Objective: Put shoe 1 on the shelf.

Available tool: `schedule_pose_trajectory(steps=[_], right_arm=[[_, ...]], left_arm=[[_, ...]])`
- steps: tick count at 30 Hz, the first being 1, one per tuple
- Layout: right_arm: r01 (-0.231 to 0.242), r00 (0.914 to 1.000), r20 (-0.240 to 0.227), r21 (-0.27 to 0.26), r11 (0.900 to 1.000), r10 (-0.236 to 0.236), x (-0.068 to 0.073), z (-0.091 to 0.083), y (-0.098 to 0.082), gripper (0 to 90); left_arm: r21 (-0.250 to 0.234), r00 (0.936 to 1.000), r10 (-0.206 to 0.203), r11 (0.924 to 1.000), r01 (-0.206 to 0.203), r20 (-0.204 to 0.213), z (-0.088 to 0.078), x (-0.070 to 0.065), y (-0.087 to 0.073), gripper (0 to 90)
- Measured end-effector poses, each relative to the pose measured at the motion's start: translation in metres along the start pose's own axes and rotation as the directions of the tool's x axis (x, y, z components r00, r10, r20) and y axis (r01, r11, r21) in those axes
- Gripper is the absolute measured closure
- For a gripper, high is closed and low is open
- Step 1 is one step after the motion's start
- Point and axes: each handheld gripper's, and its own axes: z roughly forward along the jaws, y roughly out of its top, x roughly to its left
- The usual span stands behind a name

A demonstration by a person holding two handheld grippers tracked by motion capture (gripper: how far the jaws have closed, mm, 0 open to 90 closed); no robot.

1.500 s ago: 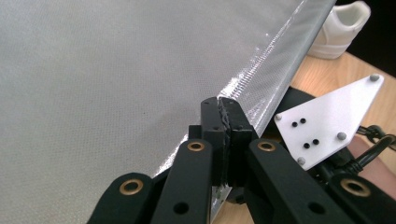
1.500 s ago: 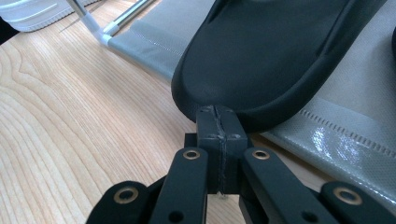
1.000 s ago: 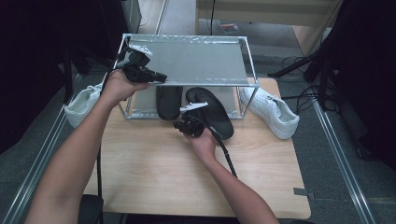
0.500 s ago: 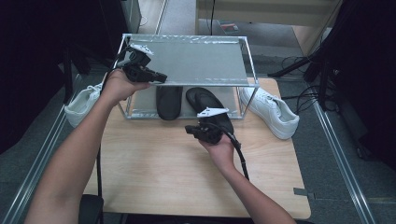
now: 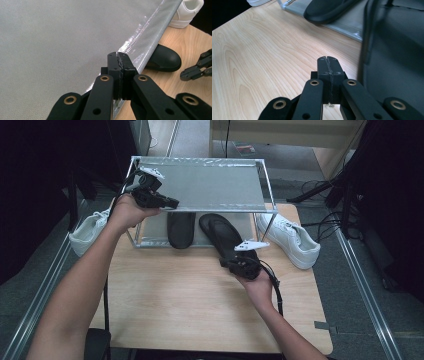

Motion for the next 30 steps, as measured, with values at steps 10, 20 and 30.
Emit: schedule_pose_trajectory(steps=[10,20,30], right_arm=[[0.000,0.9994,0.034,-0.033,0.999,0.001,-0.018,-0.027,-0.019,90.0],[-0.041,0.9969,0.067,-0.030,0.999,0.043,-0.033,-0.050,-0.042,90.0],[0.026,0.9966,0.078,0.022,0.999,-0.027,-0.041,-0.040,-0.050,90.0]], left_arm=[[0.000,1.0000,0.001,1.0000,-0.001,-0.001,0.000,0.000,0.000,90.0],[0.003,1.0000,0.000,1.0000,0.001,-0.003,0.000,-0.001,0.000,90.0],[0.003,1.0000,-0.002,1.0000,0.002,-0.002,0.000,0.000,0.000,90.0]])
